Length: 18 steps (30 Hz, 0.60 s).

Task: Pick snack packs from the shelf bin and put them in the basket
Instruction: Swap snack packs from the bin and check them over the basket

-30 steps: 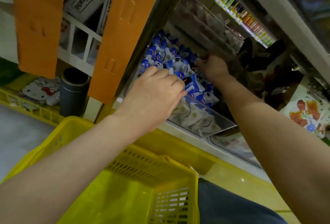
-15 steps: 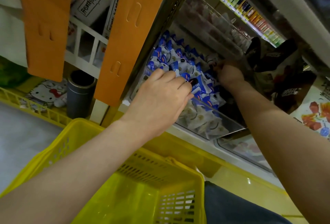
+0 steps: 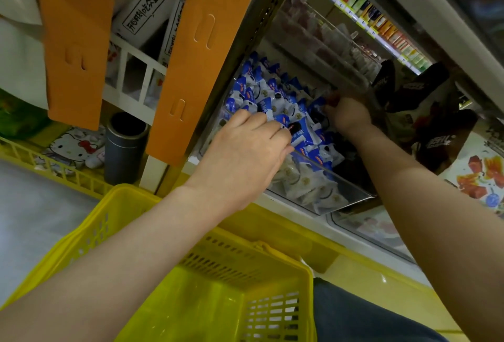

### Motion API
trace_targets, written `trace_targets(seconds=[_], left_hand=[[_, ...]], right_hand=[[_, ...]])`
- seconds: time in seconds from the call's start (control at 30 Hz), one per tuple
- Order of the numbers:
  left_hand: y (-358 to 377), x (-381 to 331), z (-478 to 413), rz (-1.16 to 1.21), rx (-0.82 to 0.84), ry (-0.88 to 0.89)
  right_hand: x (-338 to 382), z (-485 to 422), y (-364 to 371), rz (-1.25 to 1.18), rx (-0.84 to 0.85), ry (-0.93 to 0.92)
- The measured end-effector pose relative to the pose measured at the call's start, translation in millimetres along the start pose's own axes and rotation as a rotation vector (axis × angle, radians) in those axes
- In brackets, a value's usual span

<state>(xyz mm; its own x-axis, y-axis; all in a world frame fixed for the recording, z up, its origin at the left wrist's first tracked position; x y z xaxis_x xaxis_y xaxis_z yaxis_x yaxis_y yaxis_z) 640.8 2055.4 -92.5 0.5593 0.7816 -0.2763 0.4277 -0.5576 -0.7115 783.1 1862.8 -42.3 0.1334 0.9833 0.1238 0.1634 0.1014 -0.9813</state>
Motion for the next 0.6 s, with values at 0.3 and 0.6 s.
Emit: trace_targets(seconds=[0.3, 0.6], left_hand=[[-14, -19, 24, 0.315, -0.022, -0.055], [-8, -46, 98, 1.112, 0.143, -0.754]], right_hand=[[29, 110, -43, -0.452, -0.413, -0.406], [18, 222, -25, -1.031, -0.149, -0.255]])
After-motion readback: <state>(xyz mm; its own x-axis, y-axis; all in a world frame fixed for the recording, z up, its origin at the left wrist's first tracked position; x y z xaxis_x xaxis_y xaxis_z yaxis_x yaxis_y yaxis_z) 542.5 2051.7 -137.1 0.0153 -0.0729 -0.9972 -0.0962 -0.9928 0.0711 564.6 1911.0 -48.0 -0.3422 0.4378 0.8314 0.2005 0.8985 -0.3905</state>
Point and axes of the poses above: each hand's wrist, its own z-axis away from the middle knuckle, its own y-axis out of the palm, x = y × z, the point moved 1 cm from there along -z, towards the middle knuckle, and after that the axes turned 1 degree about z, right-handed, at the moved point
